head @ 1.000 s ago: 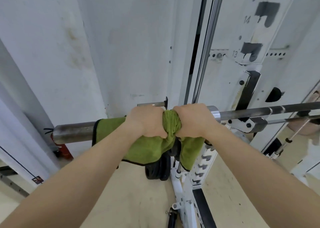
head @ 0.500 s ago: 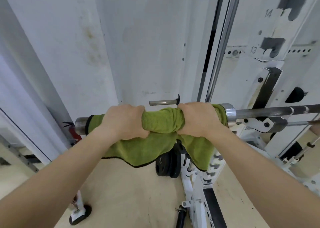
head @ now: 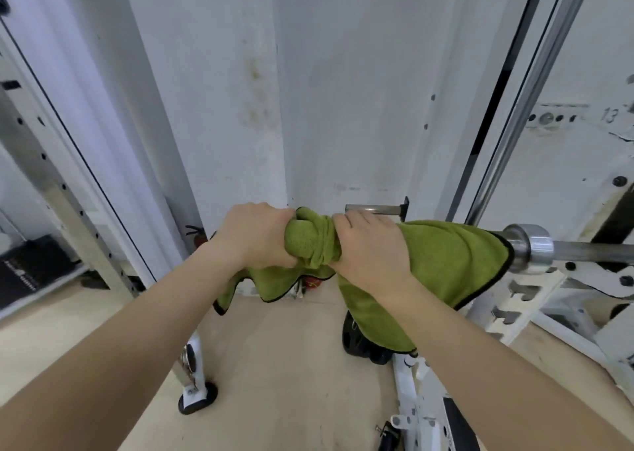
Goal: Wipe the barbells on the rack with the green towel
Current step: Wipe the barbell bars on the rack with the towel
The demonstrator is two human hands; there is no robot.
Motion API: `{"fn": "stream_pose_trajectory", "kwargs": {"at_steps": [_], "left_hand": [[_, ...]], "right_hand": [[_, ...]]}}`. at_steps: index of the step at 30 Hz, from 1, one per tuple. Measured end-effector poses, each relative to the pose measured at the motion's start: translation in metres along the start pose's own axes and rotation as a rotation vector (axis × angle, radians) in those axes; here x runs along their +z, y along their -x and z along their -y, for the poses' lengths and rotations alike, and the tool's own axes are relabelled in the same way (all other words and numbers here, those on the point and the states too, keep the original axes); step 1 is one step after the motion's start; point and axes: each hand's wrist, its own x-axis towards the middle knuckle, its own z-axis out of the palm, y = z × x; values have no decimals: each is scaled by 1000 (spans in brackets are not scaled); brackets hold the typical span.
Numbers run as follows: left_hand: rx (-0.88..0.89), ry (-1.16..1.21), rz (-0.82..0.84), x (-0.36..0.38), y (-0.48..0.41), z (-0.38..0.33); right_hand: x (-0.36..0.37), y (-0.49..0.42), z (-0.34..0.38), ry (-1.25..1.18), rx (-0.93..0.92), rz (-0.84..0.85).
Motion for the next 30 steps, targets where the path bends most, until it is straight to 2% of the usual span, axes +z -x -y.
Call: {"fn": "stream_pose_trajectory", "kwargs": {"at_steps": [3, 4, 6, 9, 12, 17, 20, 23, 25, 28, 30], "left_hand": [[-51, 228, 416, -25, -19, -6], [-46, 311, 506, -28, -26, -11], [-7, 361, 539, -29, -38, -33], [81, 263, 380, -23, -49, -80], [172, 184, 150, -14, -51, -113], [234, 103, -241, 2, -38, -124], [280, 48, -419, 18, -28, -114], [176, -5, -461, 30, -17, -79], [111, 9, -385, 27, -8, -50], [36, 52, -91, 7, -3, -19], [-7, 139, 196, -9, -10, -6]], "right_hand": [[-4, 14, -22, 55, -72, -7], [-5, 20, -32, 69, -70, -19], [-10, 34, -57, 87, -38, -32], [-25, 53, -105, 112, 43, 37], [-43, 57, -133, 141, 107, 259], [-58, 15, -124, -135, 205, 695], [-44, -13, -97, -186, 127, 817], [-29, -29, -60, -199, 65, 748], [-24, -35, -34, -193, 44, 657], [-16, -31, 5, -100, 43, 366], [-3, -18, 21, 7, 31, 118]]}}
